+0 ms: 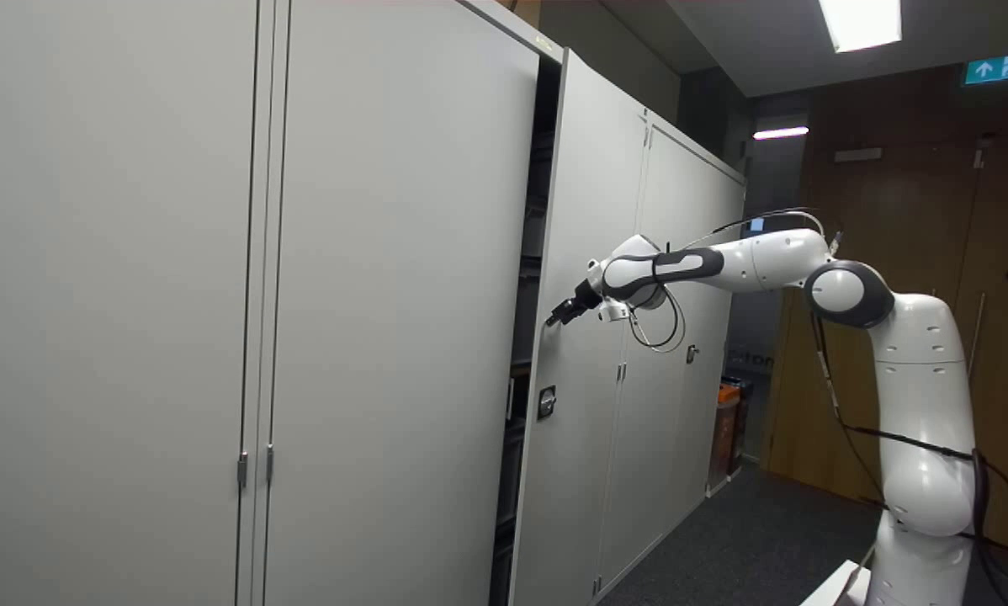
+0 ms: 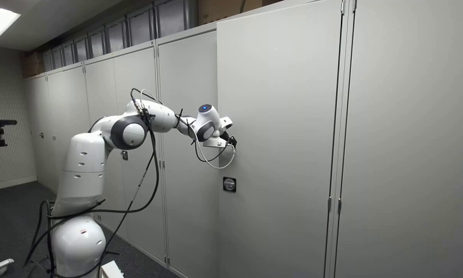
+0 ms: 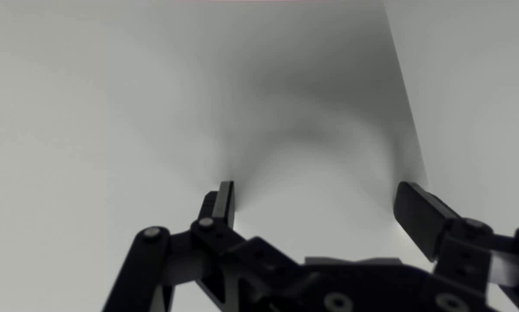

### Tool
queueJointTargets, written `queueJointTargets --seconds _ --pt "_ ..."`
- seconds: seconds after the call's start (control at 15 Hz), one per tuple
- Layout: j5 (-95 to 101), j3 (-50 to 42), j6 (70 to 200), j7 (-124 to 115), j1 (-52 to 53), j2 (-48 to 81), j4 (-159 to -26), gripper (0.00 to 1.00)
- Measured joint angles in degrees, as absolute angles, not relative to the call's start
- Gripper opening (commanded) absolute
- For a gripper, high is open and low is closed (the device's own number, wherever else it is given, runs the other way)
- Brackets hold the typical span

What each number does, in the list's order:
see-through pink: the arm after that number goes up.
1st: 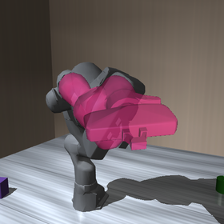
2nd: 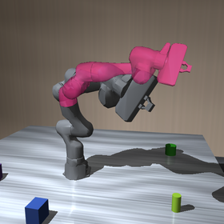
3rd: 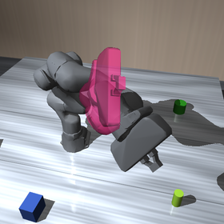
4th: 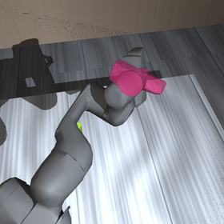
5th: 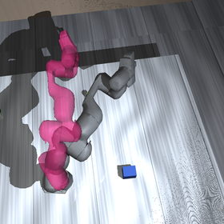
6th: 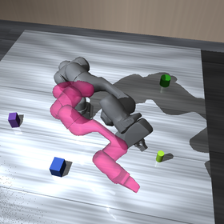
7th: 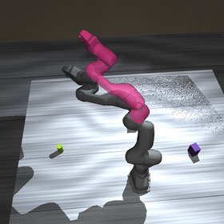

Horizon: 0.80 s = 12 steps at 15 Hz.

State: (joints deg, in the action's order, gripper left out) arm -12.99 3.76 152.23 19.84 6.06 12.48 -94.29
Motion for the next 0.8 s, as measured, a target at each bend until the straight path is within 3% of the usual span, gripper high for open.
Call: queueJointTargets --seconds 0.8 --pt "-11.1 4.1 151.9 18.1 6.0 15.5 -90.3 1.00"
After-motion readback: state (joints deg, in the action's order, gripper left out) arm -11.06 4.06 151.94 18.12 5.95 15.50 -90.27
